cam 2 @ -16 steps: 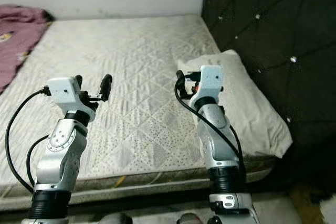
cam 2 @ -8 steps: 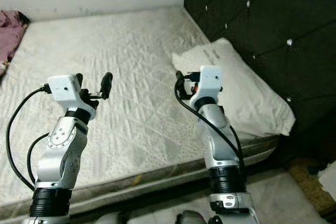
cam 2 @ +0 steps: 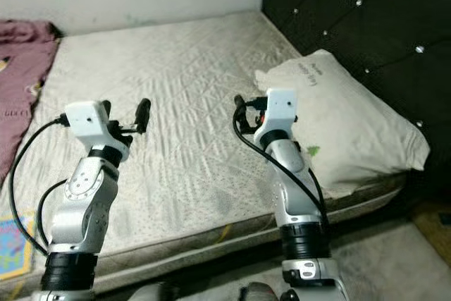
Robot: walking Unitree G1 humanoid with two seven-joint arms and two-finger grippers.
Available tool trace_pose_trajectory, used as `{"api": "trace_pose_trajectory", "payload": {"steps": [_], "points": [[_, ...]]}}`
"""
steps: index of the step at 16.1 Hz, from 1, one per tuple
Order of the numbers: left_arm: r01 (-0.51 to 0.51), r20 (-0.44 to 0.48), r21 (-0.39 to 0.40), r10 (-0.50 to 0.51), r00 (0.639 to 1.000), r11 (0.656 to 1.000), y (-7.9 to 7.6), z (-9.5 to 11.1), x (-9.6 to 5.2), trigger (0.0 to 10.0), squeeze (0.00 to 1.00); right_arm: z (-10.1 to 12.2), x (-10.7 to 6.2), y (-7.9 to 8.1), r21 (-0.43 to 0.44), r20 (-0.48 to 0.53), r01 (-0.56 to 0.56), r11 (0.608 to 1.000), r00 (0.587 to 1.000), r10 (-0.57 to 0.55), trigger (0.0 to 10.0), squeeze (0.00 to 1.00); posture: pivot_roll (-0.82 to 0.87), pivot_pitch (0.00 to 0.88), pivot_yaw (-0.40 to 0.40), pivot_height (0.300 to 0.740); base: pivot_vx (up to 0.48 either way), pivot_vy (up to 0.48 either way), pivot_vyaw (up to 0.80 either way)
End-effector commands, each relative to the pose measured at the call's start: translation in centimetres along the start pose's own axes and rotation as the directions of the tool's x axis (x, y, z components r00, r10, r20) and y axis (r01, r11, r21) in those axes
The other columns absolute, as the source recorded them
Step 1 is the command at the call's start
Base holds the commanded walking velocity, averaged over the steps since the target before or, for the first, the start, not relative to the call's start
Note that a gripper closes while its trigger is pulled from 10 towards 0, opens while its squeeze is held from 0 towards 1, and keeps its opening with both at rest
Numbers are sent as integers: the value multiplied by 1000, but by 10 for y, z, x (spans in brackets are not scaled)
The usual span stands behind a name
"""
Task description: Clean up the room
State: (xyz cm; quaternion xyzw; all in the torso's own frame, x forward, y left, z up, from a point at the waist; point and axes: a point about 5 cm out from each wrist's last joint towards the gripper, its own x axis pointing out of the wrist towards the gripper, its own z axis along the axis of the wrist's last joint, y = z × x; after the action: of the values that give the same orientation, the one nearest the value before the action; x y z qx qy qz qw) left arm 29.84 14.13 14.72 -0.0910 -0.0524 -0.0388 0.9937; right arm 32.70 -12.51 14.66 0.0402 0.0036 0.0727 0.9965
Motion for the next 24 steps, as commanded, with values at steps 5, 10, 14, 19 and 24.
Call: {"api": "trace_pose_trajectory", "payload": {"steps": [5,10,14,19,24], "points": [[-36,-9,22,37,999,999,11,0,-2,10000,0,5,3,14,8,20,-48,999,999,48,10000,0,-124,0,32,740,0,480,596],[-37,-11,24,37,999,999,12,0,-1,10000,0,5,3,16,7,17,-51,999,999,51,10000,0,-124,0,32,740,0,480,0],[-37,-13,22,37,999,999,11,-1,-1,10000,0,3,3,15,4,9,-49,999,999,49,10000,0,-126,0,32,740,0,480,0],[-38,-16,20,38,999,999,11,-1,-1,10000,0,1,3,15,-1,0,-51,999,999,51,10000,0,-125,0,31,740,0,480,0],[-41,-18,20,41,999,999,11,-1,0,10000,0,1,3,15,-4,-4,-49,999,999,49,10000,0,-126,0,31,740,0,480,0]]}}
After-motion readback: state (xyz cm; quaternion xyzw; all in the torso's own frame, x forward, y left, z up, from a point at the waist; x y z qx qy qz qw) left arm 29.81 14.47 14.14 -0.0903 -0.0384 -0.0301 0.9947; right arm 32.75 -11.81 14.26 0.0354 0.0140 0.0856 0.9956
